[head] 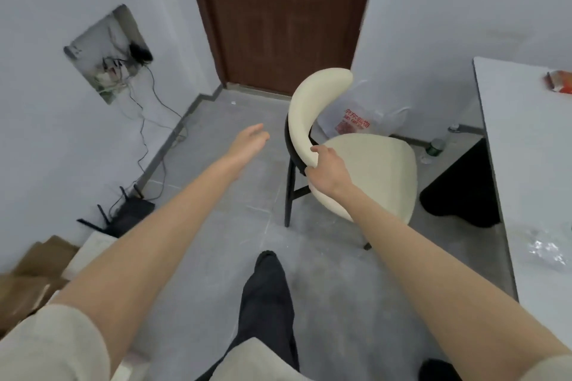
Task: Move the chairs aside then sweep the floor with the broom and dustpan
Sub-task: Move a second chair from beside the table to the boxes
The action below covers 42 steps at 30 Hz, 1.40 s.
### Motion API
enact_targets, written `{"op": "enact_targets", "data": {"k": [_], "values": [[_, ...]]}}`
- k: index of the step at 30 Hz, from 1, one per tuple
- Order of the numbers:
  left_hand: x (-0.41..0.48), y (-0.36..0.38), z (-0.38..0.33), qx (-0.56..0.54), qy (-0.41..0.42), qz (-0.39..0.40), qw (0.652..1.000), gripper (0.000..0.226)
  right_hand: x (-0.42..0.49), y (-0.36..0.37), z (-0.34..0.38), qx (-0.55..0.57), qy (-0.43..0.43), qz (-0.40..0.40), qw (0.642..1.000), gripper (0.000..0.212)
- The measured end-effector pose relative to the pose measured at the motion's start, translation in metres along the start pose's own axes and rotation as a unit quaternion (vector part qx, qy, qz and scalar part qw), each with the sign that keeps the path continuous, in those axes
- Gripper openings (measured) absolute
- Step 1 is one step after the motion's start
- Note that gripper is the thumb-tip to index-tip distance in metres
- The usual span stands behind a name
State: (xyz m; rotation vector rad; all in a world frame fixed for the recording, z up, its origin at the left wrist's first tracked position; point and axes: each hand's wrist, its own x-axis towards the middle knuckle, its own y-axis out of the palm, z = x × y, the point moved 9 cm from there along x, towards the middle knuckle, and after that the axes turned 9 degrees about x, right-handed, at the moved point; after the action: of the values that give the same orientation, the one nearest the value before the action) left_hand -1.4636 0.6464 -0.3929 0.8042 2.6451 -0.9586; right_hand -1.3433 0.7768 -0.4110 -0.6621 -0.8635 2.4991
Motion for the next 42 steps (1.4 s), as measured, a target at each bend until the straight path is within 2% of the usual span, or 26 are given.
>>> {"op": "enact_targets", "data": {"k": [8, 10, 15, 20, 24, 29, 37, 42], "values": [[0.207, 0.033, -0.033, 0.077, -0.025, 0.148, 0.986, 0.058, 0.174, 0.037, -0.005, -0.039, 0.116, 0.035, 0.992, 0.058], [0.240, 0.045, -0.037, 0.087, -0.033, 0.175, 0.980, 0.063, 0.203, 0.047, -0.009, -0.050, 0.138, 0.058, 0.987, 0.061], [0.300, 0.085, -0.038, 0.071, -0.053, 0.239, 0.967, 0.068, 0.250, 0.076, -0.032, -0.056, 0.191, 0.097, 0.975, 0.095], [0.334, 0.106, -0.039, 0.079, -0.038, 0.242, 0.966, 0.074, 0.258, 0.077, -0.050, -0.044, 0.212, 0.081, 0.973, 0.095], [0.340, 0.113, -0.032, 0.075, -0.063, 0.237, 0.966, 0.069, 0.257, 0.079, -0.053, -0.034, 0.212, 0.089, 0.973, 0.096], [0.322, 0.119, -0.016, 0.047, -0.089, 0.240, 0.966, 0.060, 0.236, 0.078, -0.058, -0.059, 0.203, 0.141, 0.967, 0.097], [0.226, 0.132, 0.041, -0.041, -0.133, 0.245, 0.960, 0.067, 0.134, 0.083, -0.089, -0.119, 0.174, 0.217, 0.953, 0.100], [0.149, 0.136, 0.090, -0.115, -0.165, 0.193, 0.960, 0.074, 0.066, 0.096, -0.110, -0.155, 0.120, 0.245, 0.949, 0.098]]}}
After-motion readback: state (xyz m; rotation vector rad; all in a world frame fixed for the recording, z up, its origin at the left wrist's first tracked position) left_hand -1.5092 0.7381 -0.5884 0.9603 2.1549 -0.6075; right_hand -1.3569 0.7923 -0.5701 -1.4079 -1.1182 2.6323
